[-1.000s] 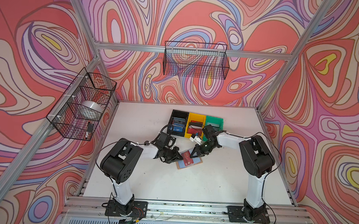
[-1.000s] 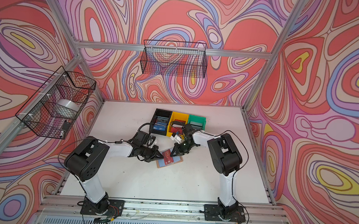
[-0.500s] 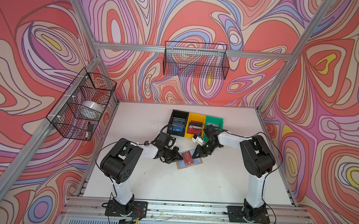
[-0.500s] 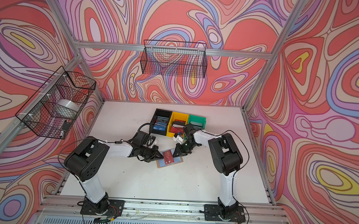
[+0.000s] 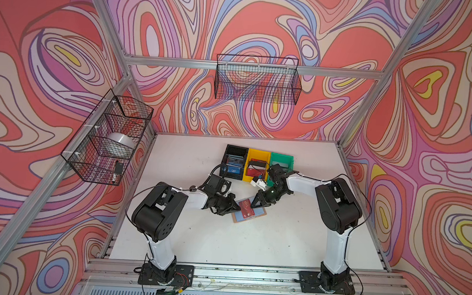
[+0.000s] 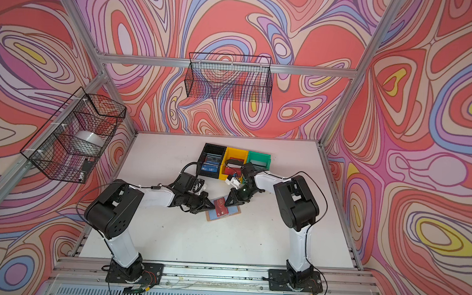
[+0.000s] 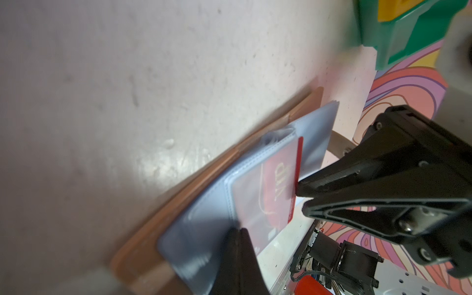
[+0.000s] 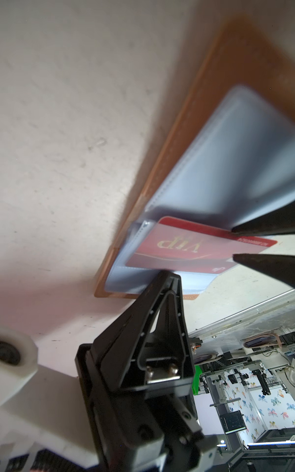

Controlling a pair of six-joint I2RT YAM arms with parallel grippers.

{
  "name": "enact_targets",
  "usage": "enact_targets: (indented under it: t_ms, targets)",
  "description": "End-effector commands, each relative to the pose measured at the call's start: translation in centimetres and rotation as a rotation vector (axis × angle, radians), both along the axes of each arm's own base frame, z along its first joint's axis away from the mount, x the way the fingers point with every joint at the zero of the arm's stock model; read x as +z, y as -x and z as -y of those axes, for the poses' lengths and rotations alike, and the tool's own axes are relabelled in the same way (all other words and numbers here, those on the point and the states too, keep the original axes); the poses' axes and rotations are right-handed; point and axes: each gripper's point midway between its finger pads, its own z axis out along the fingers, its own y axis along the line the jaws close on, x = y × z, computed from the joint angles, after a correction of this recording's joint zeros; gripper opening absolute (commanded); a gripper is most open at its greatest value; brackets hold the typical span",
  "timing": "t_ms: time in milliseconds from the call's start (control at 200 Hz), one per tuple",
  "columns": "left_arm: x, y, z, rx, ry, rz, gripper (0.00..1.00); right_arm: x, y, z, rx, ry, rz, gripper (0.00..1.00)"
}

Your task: Take the credit cards out of the card holder

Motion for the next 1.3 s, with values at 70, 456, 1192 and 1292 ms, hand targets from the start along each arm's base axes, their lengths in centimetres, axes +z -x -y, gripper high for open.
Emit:
enact_targets:
  t_ms: [70, 456, 1192, 1292]
  targets:
    - [-4.0, 2.3, -2.6, 0.034, -0.137, -0.119, 0.00, -0.3, 0.3, -0.1, 0.003, -0.022, -0.013, 0.17]
    - [-4.3, 2.3, -2.6, 0.034, -0.140, -0.123, 0.00, -1.2, -0.2, 0.4, -0.015, 0.025, 0.016, 0.17]
    - [-4.7, 2.1, -2.4, 0.029, -0.142, -0.133, 0.00, -0.6, -0.5, 0.8, -0.033, -0.009, 0.005, 0.17]
    - [-4.8, 2.2, -2.4, 0.030, -0.141, -0.135, 0.00, -0.8, -0.4, 0.5, -0.030, -0.030, -0.013, 0.17]
